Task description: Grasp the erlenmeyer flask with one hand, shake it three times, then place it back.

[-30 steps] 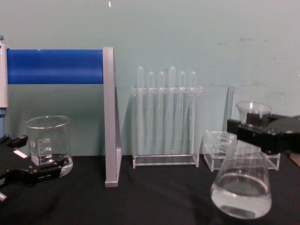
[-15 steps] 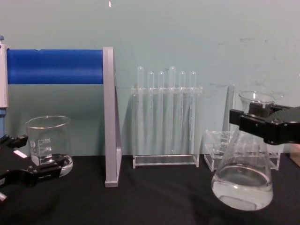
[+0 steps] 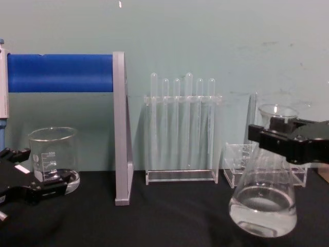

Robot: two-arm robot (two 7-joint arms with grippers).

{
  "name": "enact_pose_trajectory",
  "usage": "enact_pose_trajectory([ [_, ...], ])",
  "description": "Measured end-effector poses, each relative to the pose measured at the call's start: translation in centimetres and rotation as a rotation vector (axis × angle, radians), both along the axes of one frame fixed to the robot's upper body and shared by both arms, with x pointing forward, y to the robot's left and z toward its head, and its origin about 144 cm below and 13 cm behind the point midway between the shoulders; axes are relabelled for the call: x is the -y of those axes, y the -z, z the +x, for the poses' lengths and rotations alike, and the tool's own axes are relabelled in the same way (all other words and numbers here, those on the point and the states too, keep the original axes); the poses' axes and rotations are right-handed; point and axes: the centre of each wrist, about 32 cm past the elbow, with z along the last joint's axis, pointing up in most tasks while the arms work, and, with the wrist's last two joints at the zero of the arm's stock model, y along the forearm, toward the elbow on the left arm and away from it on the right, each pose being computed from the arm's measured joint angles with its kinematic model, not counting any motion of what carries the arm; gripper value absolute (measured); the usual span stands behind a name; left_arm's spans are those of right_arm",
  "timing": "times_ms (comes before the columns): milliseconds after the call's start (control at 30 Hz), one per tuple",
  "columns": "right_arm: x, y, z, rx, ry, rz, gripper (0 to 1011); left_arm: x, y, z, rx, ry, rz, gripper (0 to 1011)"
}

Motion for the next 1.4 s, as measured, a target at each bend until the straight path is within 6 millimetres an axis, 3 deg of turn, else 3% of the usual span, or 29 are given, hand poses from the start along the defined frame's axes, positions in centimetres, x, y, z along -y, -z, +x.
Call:
enact_pose_trajectory([
  [1000,-3.0,0.2,-3.3,-0.021,-0.247,-0.010,449,0.0,0.0,0.0,0.000,0.000,0.000,1001],
  [1400,-2.4,0.2,-2.0,-0.006,-0.168,-0.012,449,0.0,0.0,0.0,0.000,0.000,0.000,1001],
])
